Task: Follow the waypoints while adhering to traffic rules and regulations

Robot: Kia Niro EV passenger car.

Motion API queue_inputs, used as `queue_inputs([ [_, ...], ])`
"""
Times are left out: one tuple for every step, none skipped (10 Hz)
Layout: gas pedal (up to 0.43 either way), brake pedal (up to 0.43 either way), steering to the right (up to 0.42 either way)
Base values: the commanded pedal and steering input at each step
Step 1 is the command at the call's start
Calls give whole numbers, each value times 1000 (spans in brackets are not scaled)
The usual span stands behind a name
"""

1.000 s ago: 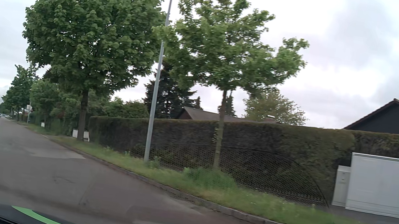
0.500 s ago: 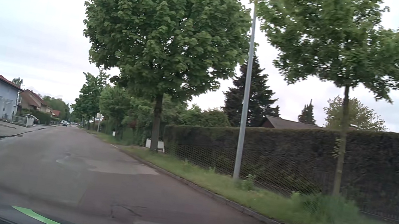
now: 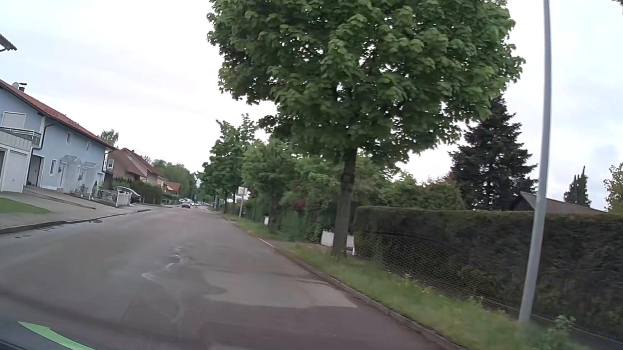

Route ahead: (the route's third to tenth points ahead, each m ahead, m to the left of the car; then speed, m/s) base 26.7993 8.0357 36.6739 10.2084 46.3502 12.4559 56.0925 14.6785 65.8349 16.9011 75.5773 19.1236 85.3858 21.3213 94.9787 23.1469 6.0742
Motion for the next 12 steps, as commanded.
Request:
queue_inputs([
  [331,0,-149],
  [331,0,-124],
  [331,0,-104],
  [331,0,-90],
  [331,0,-81],
  [331,0,-74],
  [331,0,-68],
  [331,0,-62],
  [331,0,-54],
  [331,0,-46],
  [331,0,-40],
  [331,0,-36],
])
